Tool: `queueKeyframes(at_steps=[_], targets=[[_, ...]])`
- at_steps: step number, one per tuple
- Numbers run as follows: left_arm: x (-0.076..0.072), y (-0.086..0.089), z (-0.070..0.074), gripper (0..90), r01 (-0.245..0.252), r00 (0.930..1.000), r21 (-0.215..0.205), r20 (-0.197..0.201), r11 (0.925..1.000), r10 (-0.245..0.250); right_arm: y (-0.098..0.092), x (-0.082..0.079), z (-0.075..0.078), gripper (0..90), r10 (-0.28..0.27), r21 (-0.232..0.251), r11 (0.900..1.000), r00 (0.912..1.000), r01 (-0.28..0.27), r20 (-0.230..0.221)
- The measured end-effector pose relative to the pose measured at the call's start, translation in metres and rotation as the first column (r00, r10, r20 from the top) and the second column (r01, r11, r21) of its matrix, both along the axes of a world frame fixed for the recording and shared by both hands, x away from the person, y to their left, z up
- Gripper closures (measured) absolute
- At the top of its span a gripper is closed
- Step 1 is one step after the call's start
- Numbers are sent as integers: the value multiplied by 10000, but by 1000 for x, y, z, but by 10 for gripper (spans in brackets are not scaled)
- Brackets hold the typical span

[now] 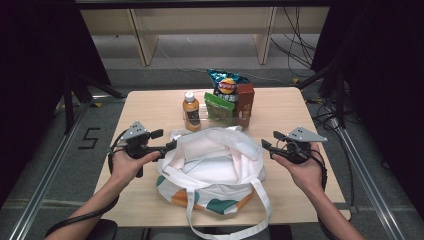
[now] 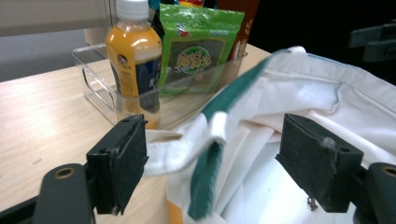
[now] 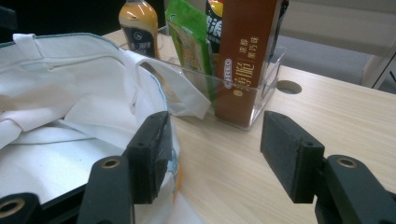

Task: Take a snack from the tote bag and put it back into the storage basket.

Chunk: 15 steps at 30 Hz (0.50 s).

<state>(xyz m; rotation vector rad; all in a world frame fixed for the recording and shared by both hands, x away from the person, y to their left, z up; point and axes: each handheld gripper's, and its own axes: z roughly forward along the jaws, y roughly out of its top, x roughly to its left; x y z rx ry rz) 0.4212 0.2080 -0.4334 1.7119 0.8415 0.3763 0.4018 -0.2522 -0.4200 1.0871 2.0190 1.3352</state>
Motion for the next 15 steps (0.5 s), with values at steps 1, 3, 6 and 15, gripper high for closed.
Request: queueKeyframes(at_steps=[1, 3, 6, 15], targets=[[-3, 0, -1, 226, -85, 10000, -29, 39, 10000, 85, 0, 0, 0, 432, 12, -17, 10000, 10000, -12, 27], [-8, 0, -5, 228, -63, 9999, 55, 161, 10000, 62, 0, 0, 0, 432, 17, -1, 10000, 10000, -17, 25], [-13, 1, -7, 227, 15, 9994, -13, 336, 10000, -15, 0, 0, 0, 432, 49, -49, 10000, 10000, -49, -5], [-15, 1, -8, 221, -105, 9995, -472, 304, 9988, 119, -1, 2, -1, 432, 157, -118, 9998, 9995, -153, 292]])
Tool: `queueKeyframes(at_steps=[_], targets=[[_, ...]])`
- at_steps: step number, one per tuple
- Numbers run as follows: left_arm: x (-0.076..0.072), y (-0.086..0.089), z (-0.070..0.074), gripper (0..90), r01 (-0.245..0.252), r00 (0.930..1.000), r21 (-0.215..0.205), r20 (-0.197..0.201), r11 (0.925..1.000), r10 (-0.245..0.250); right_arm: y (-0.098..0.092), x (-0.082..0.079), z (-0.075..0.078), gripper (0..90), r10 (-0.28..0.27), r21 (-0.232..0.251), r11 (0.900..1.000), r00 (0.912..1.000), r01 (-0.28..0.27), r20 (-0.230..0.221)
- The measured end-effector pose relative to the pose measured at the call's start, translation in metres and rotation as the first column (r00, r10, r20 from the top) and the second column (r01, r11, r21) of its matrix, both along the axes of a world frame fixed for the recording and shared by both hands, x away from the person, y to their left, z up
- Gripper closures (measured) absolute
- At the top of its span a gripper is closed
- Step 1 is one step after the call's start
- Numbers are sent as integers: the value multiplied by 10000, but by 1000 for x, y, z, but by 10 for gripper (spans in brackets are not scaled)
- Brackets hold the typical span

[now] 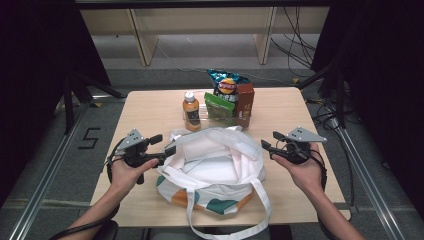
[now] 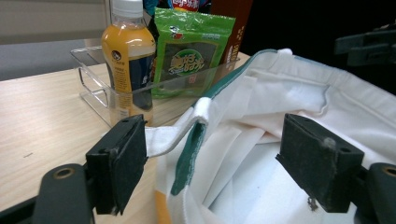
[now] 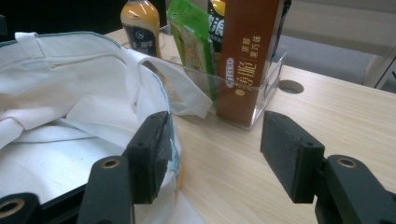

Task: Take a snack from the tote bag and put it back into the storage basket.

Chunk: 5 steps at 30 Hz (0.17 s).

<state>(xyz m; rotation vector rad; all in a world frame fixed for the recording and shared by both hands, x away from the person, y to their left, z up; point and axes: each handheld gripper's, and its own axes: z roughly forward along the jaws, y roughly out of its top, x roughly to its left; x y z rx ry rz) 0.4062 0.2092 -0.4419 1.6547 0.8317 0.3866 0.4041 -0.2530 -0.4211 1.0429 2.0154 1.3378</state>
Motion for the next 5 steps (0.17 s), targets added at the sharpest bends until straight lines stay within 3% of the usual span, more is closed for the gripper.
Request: queueKeyframes(at_steps=[2, 5], targets=[[-1, -1, -1, 222, -38, 9999, -61, -116, 10000, 37, 1, -3, 1, 431, -107, 119, 9999, 9996, 110, -277], [0, 1, -1, 221, -20, 10000, 12, -36, 10000, 20, 0, -2, 1, 431, -192, 228, 9995, 9997, 195, -151]])
